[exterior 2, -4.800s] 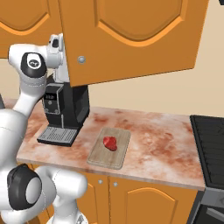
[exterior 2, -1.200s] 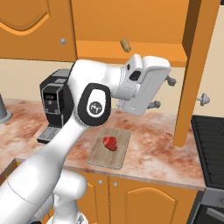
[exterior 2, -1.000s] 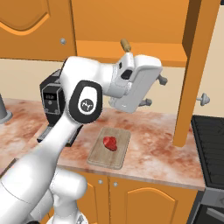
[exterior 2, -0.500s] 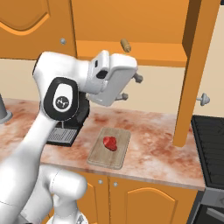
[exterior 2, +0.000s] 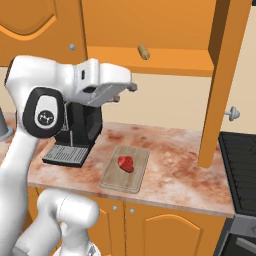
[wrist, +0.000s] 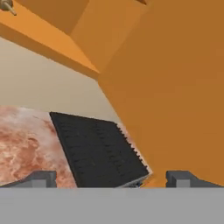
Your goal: Open the cabinet, retrieve the rolling pin, and place it next to the meat on the cutting board to prepare for tenderizing.
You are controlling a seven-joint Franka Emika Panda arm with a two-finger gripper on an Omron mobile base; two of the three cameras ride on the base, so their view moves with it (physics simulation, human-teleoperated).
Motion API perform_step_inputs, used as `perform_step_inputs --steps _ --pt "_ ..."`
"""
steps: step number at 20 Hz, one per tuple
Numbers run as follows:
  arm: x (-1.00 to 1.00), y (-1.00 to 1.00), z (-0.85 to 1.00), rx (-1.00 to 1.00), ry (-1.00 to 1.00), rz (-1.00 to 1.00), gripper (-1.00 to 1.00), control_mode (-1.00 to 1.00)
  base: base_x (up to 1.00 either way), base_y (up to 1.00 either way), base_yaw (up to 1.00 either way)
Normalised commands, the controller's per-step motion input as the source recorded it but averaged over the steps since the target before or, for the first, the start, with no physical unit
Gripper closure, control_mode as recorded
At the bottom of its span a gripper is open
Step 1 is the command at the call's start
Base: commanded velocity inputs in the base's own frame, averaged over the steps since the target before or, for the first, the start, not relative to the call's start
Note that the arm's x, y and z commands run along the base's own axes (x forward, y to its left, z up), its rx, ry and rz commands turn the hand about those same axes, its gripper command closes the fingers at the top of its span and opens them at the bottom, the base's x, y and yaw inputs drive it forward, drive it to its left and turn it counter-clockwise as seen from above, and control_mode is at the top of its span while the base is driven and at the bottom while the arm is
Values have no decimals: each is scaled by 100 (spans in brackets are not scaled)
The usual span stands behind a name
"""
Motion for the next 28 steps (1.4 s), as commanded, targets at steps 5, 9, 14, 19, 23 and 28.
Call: perform_step_inputs --steps 5,9,14,19,23,28 --pt "0 30 21 26 -34 21 -100 -100 0 0 0" --pt "0 24 23 26 -26 29 -100 -100 0 0 0" --pt "3 27 27 25 -19 29 -100 -100 0 0 0" --pt "25 20 36 17 -6 25 -100 -100 0 0 0" --pt "36 20 27 10 0 22 -100 -100 0 0 0" --pt "46 17 2 1 6 16 -100 -100 0 0 0"
